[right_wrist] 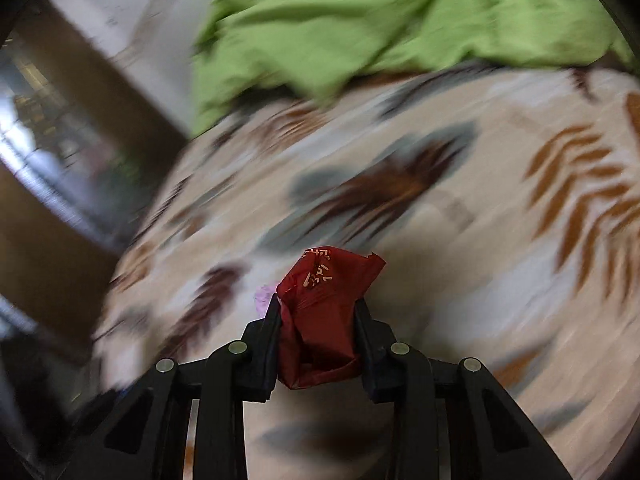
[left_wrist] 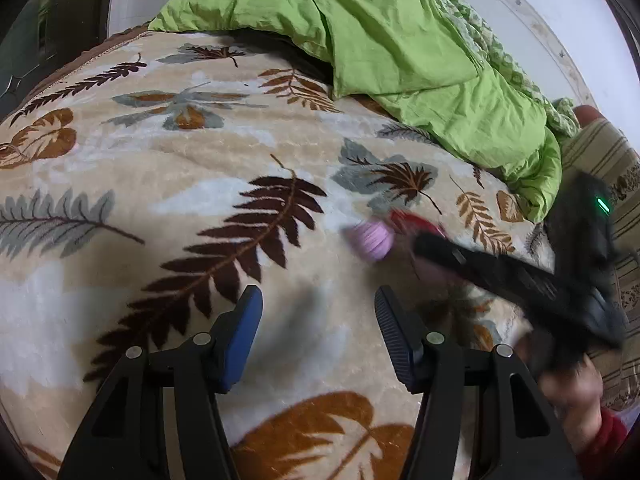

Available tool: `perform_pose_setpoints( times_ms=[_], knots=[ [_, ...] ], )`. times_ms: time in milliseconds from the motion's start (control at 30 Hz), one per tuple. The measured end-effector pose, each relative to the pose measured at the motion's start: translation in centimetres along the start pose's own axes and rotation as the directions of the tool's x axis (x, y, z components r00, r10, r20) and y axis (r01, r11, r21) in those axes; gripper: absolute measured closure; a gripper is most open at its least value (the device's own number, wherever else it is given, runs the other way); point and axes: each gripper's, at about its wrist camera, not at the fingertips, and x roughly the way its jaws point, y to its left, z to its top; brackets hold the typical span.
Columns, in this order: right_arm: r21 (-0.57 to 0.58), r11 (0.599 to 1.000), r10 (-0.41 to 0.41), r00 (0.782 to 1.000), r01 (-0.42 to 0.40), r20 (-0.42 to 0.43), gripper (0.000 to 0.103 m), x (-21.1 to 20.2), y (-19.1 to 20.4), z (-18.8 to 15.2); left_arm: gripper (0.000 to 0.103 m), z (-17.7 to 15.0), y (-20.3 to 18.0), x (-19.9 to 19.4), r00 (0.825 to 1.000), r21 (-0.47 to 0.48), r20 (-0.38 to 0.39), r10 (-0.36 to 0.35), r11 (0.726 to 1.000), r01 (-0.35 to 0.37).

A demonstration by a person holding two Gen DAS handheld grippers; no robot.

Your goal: Collect trash

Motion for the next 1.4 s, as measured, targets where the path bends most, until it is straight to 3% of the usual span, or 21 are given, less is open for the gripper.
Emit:
perform_pose_setpoints(
  times_ms=[200, 267, 367, 433, 467, 700, 900, 1200, 1400],
  knots=[
    [0.062, 0.993, -0.106, 0.991, 0.101, 0.079, 0.069, -4.2, 0.9, -3.2, 0.046, 1.2, -0.1, 2.8, 0.998, 0.015, -0.046, -0.052, 0.998, 0.053],
    [0.108, 0.989, -0.119, 0.984, 0.105, 0.131, 0.069, -5.7, 1.0, -4.1, 0.046, 1.2, -0.5, 3.9, 0.998, 0.042, -0.060, -0.019, 0.999, 0.022],
    [0.114, 0.984, -0.152, 0.976, 0.135, 0.155, 0.069, -6.6, 1.4, -4.2, 0.060, 0.8, -1.4, 4.2, 0.998, 0.118, -0.025, 0.053, 0.992, -0.050],
    [0.123, 0.984, -0.151, 0.973, 0.131, 0.172, 0.069, -7.3, 1.6, -4.6, 0.073, 0.6, -1.4, 4.2, 0.996, 0.136, -0.013, 0.084, 0.987, -0.081],
    [0.123, 0.984, -0.151, 0.973, 0.131, 0.174, 0.069, -7.5, 1.7, -4.9, 0.075, 0.6, -1.3, 4.2, 0.996, 0.132, -0.007, 0.092, 0.987, -0.090],
    [0.076, 0.984, -0.171, 0.965, 0.159, 0.200, 0.069, -7.5, 3.0, -5.1, 0.076, 0.5, -1.5, 1.8, 0.997, 0.110, 0.060, 0.046, 0.993, -0.052],
    [-0.009, 0.969, -0.234, 0.929, 0.247, 0.286, 0.069, -9.2, 5.7, -6.0, 0.075, -1.1, -3.7, -0.6, 0.993, 0.162, 0.104, 0.047, 0.985, -0.063],
    [-0.061, 0.934, -0.301, 0.870, 0.351, 0.391, 0.069, -12.4, 8.8, -10.3, 0.075, -3.3, -4.6, -5.6, 0.977, 0.186, 0.199, 0.070, 0.977, -0.108],
    [-0.017, 0.940, -0.305, 0.859, 0.342, 0.412, 0.069, -14.5, 9.3, -13.0, 0.075, -5.3, -5.2, -9.0, 0.972, 0.214, 0.228, 0.065, 0.970, -0.115]
  ],
)
